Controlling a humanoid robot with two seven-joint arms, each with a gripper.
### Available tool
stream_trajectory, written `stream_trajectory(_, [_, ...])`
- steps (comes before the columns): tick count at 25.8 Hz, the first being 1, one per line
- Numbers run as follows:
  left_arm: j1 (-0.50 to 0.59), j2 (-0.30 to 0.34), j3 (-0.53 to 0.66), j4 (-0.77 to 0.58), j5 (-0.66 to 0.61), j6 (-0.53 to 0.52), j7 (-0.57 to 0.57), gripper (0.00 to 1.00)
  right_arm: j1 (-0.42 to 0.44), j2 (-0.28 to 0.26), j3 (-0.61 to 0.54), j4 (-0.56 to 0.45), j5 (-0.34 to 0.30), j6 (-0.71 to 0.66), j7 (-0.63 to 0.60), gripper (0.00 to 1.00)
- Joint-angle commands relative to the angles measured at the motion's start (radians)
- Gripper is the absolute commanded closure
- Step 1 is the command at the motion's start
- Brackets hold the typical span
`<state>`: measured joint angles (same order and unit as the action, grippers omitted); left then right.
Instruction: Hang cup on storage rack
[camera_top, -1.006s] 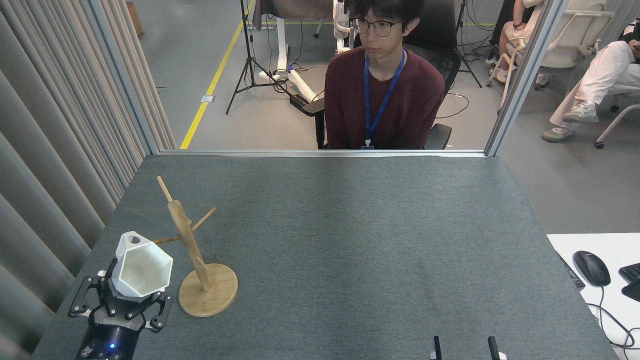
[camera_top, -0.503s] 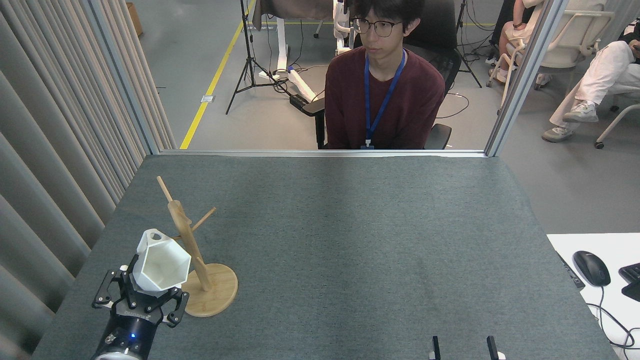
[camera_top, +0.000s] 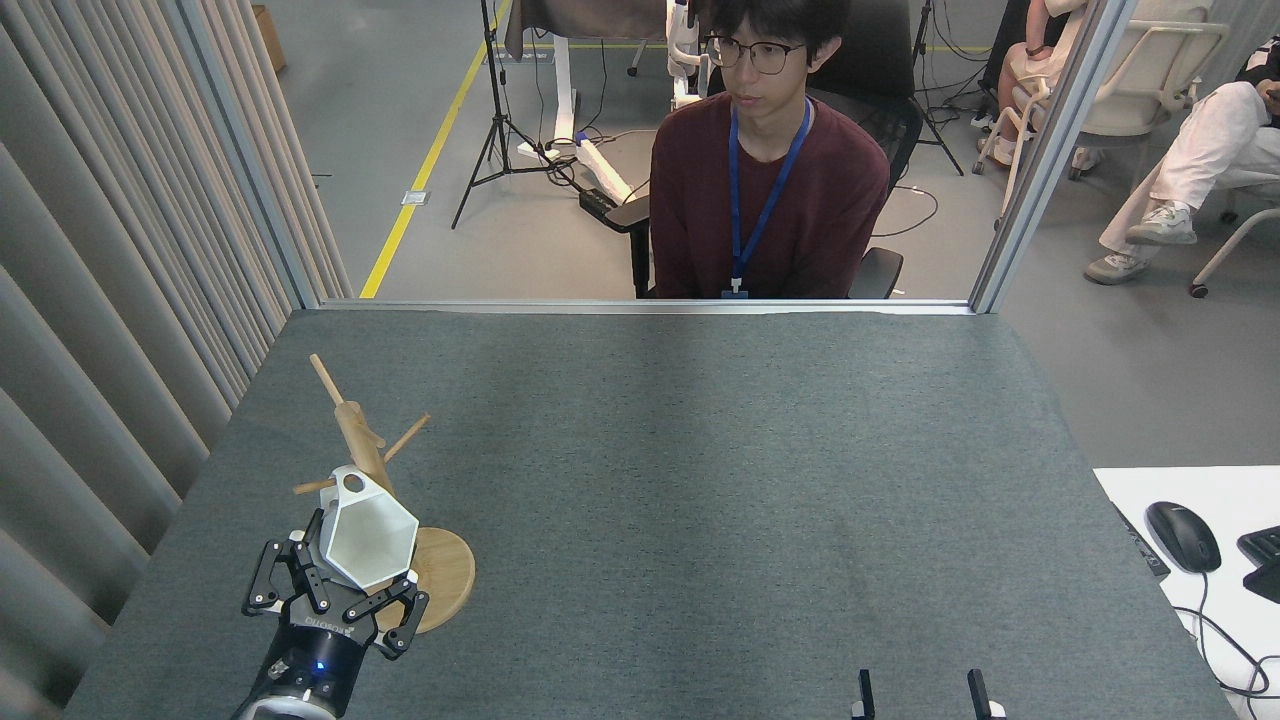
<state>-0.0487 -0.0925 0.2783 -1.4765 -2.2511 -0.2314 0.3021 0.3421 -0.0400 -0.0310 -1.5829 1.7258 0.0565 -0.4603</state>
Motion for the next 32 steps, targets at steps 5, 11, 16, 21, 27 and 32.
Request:
stream_trajectory(5, [0.061, 0.007, 0.056, 0.007, 0.021, 0.003, 0.060, 0.00, 0.000, -0.001, 0.000, 0.000, 0.000, 0.002, -0.001, 0.01])
stream_trajectory(11, [0.127, 0.017, 0.067, 0.024, 0.105, 0.000, 0.071, 0.00, -0.002, -0.003, 0.000, 0.000, 0.000, 0.002, -0.004, 0.01])
stream_trajectory(16, [0.227, 0.053, 0.081, -0.027, 0.481, -0.147, 0.058, 0.00, 0.009, -0.009, -0.012, -0.009, -0.017, -0.010, -0.008, 0.01])
stream_trajectory(21, [0.300, 0.094, 0.081, -0.047, 0.679, -0.318, 0.046, 0.00, 0.067, -0.037, -0.018, -0.048, -0.103, -0.012, -0.009, 0.01])
stream_trajectory(27, [0.322, 0.088, 0.074, -0.071, 0.688, -0.322, 0.045, 0.00, 0.117, -0.055, -0.021, -0.060, -0.117, -0.007, -0.011, 0.01])
stream_trajectory(32, [0.326, 0.094, 0.078, -0.088, 0.760, -0.322, 0.043, 0.00, 0.118, -0.055, -0.060, -0.055, -0.121, 0.009, -0.009, 0.01])
